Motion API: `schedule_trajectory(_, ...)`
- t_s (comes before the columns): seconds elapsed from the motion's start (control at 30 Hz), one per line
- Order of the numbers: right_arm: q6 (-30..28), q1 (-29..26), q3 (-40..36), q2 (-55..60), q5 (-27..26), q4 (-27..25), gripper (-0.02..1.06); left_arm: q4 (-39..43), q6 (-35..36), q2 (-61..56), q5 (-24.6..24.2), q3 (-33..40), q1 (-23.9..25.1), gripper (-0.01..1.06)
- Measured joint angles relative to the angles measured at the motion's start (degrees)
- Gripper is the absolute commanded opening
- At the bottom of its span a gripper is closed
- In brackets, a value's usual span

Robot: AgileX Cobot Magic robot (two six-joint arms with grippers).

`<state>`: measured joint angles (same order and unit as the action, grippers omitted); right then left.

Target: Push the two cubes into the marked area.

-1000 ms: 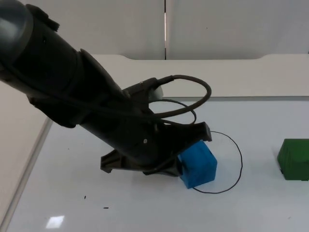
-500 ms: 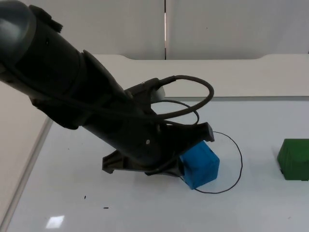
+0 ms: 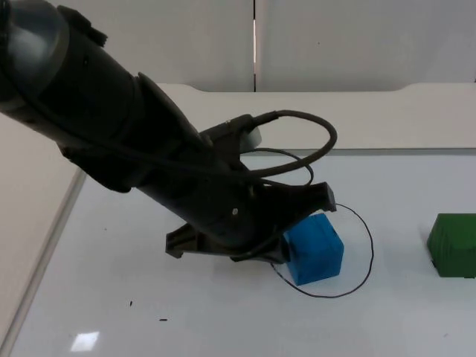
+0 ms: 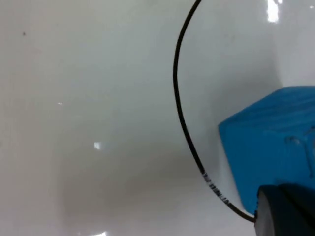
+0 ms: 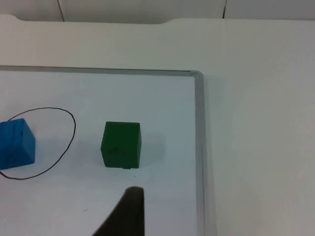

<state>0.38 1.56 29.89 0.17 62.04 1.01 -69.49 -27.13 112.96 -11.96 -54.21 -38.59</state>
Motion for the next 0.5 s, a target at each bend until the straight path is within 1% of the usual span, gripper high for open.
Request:
schedule_trajectory(0.03, 0.00, 0.00, 0.00, 0.00, 0.00, 0.00, 1.05, 0.00, 0.00, 0.00, 0.00, 0.00, 0.00, 0.00)
schedule_trajectory(0.17, 0.00, 0.00, 0.00, 0.00, 0.00, 0.00, 1.05, 4.99, 0.00, -3.22, 1.35, 0.00, 0.00, 0.00)
schedule_trajectory(0.2, 0.00, 0.00, 0.00, 0.00, 0.00, 0.00, 1.05, 4.99, 0.00, -3.22, 1.35, 0.00, 0.00, 0.00)
schedule_trajectory(0.33, 0.00, 0.00, 0.00, 0.00, 0.00, 0.00, 1.05, 15.40, 2.47, -8.02, 1.91, -0.13, 0.23, 0.00)
schedule_trajectory(0.37, 0.00, 0.00, 0.00, 0.00, 0.00, 0.00, 1.05, 15.40, 2.47, -8.02, 1.91, -0.13, 0.23, 0.00)
schedule_trajectory(0.5, 0.00, 0.00, 0.00, 0.00, 0.00, 0.00, 1.05, 24.77, 6.29, -12.45, 1.04, -0.13, 3.46, 0.00)
